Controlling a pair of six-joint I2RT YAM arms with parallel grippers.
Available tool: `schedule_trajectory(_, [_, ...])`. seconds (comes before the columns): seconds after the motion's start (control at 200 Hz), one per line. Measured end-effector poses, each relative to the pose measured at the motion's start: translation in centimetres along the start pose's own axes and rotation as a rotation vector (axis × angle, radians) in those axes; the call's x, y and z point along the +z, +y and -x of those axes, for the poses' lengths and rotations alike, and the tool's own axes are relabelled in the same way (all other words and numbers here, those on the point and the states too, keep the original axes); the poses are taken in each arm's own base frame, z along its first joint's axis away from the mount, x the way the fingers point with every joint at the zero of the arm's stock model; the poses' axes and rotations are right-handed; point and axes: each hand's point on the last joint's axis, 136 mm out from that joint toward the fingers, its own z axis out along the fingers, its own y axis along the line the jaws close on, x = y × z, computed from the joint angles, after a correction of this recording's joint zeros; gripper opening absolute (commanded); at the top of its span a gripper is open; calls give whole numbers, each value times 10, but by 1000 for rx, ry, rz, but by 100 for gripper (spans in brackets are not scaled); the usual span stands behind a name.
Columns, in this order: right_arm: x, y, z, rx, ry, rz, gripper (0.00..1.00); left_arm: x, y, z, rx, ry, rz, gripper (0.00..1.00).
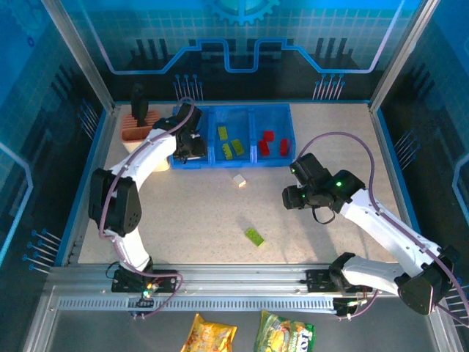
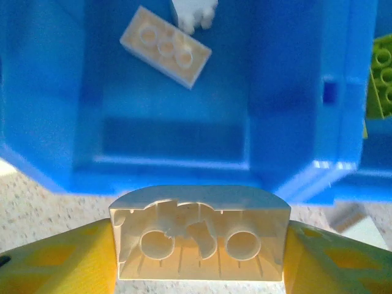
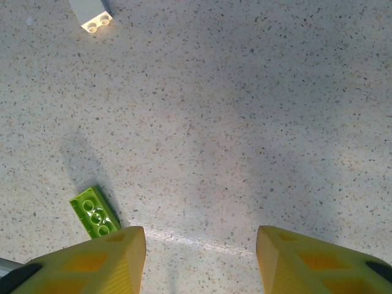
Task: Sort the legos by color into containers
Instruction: Place the lego in the container.
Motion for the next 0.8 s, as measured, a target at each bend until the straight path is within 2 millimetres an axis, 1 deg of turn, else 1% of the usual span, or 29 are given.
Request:
schedule_trajectory(0.115, [0,0,0,0,0,0,52,17,2,17,7,4,16,65])
schedule_trajectory(0.2, [0,0,0,0,1,0,52,33,4,24,17,16,33,65])
schedule_trajectory(0.305, [0,0,0,1,1,-1,52,52,7,29,26,38,57,65])
schedule_trajectory(0.44, [0,-2,0,6,0,-5,52,69,11,31,29,64,75,65])
schedule_trajectory(0.575, [0,-3,1,10,-2,-9,52,80,16,25,27,94,89,69])
schedule_trajectory(0.715, [0,-4,1,12,-3,-8,52,82,16,25,26,99,91,74])
schedule_trajectory(0.8, [0,-4,1,12,-3,-8,52,82,16,25,26,99,91,75])
